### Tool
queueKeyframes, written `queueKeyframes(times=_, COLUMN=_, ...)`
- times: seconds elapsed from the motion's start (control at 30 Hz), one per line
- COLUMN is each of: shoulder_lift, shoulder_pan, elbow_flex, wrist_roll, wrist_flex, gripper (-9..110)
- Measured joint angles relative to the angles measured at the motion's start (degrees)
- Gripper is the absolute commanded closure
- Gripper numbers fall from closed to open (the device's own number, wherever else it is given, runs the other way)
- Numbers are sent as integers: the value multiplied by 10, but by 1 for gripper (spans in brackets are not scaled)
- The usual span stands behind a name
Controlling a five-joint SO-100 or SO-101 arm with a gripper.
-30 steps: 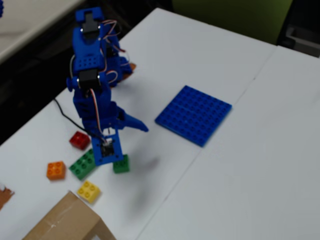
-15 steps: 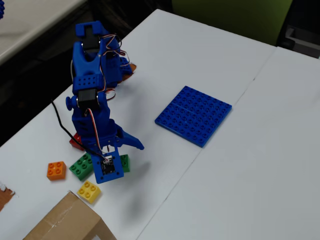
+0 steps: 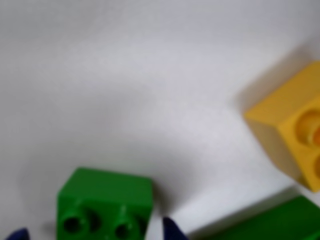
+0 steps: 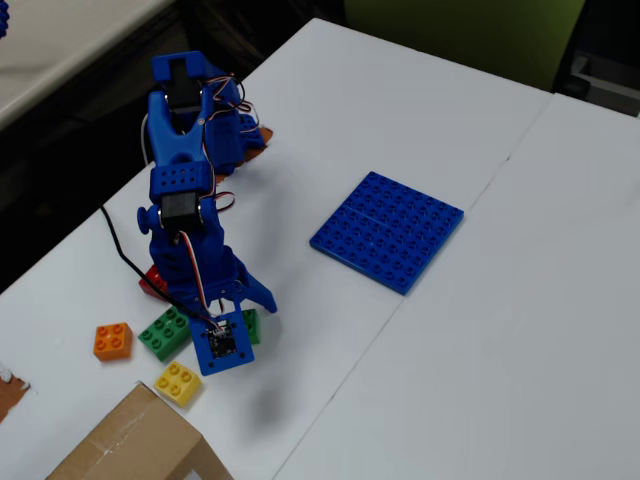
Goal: Pick up the 2x2 green block and go up the 8x8 blue block.
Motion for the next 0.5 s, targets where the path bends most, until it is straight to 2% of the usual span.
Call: queueKeyframes(times=0.5, shoulder_lift=0, shoulder_pan=-3, elbow_flex=0, wrist_roll=25, wrist_flex=-32, gripper=76)
